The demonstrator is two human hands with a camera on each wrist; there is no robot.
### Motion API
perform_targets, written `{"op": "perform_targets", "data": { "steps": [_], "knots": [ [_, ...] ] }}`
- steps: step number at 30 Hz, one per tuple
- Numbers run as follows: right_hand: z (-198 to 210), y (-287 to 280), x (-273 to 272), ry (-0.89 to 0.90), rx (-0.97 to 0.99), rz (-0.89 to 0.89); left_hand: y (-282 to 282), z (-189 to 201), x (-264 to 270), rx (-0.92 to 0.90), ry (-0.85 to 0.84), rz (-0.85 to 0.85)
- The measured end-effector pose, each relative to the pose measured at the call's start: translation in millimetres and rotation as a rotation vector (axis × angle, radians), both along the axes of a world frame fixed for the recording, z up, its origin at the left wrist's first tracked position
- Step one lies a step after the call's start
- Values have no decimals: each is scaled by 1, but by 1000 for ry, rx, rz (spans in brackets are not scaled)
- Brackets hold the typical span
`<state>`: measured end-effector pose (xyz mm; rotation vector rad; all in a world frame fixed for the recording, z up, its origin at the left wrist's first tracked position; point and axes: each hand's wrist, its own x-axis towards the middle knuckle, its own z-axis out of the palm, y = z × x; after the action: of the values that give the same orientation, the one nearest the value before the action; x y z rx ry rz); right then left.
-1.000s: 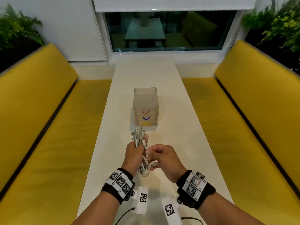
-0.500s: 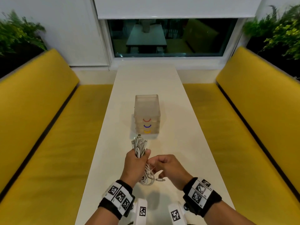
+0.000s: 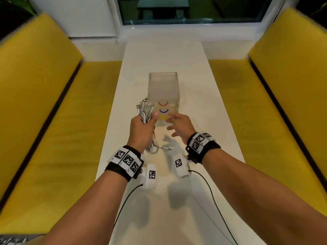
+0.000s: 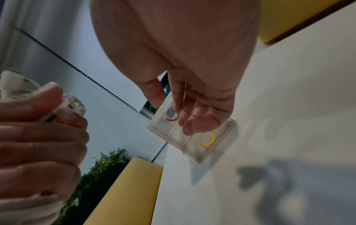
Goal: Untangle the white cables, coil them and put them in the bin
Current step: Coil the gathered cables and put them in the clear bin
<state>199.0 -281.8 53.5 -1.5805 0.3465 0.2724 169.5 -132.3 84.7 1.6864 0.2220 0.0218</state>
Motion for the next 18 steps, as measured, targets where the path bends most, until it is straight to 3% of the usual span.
{"op": "perform_targets", "data": {
  "steps": [4, 12, 18],
  "knots": [
    [-6, 16, 24, 15, 82, -68, 3, 3, 18, 47, -26, 4],
    [-21, 47, 55, 57, 282, -368, 8, -7, 40, 167, -18, -28],
    [-27, 42, 66, 147, 249, -462, 13, -9, 50, 206, 102, 3]
  ]
}}
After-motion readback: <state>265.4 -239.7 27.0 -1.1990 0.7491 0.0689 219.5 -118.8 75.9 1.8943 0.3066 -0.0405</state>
